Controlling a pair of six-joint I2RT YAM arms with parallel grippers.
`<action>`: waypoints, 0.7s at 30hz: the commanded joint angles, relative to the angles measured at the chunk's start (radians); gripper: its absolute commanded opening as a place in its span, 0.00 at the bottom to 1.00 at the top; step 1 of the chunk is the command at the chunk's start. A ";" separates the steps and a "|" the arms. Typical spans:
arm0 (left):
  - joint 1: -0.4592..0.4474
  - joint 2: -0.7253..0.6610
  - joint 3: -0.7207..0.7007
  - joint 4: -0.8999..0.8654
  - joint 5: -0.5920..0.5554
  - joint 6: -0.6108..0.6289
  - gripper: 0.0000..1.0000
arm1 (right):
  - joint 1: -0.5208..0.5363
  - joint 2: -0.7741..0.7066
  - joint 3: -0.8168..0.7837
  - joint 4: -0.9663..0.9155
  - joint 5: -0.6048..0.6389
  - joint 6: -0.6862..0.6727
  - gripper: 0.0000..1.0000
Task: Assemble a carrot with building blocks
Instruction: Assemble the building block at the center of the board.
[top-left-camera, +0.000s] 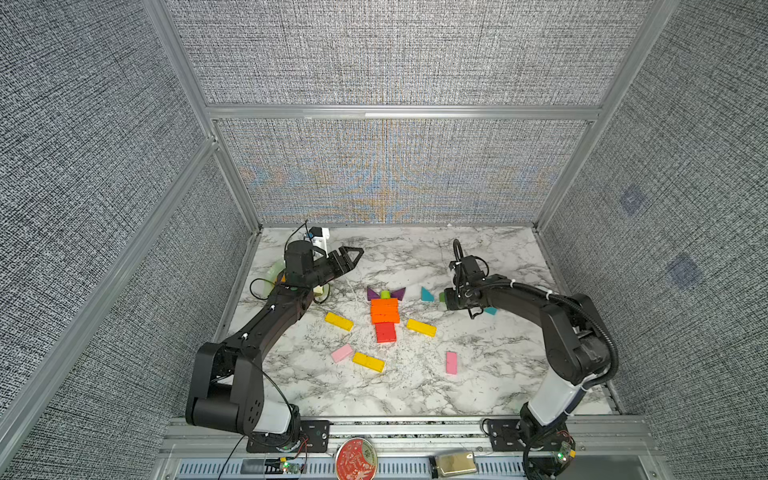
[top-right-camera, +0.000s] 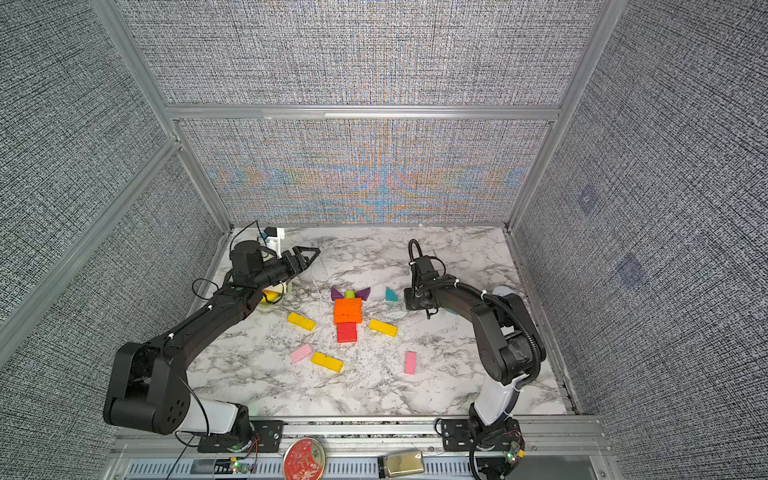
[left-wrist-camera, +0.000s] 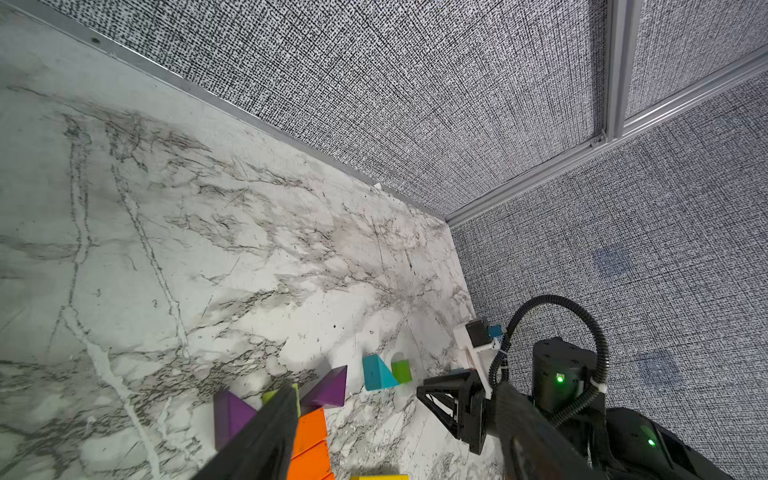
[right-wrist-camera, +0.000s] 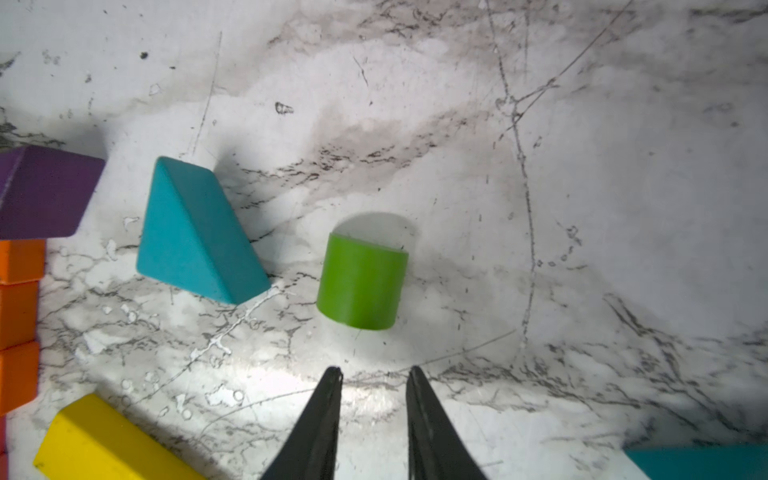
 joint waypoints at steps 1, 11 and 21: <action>0.000 0.000 0.013 0.010 0.005 0.015 0.77 | -0.009 0.001 0.008 0.033 -0.049 0.047 0.31; -0.001 -0.003 0.015 0.007 0.004 0.017 0.77 | -0.051 0.031 0.000 0.101 -0.124 0.158 0.32; -0.001 0.002 0.017 0.007 0.008 0.015 0.77 | -0.070 0.068 0.006 0.130 -0.182 0.168 0.32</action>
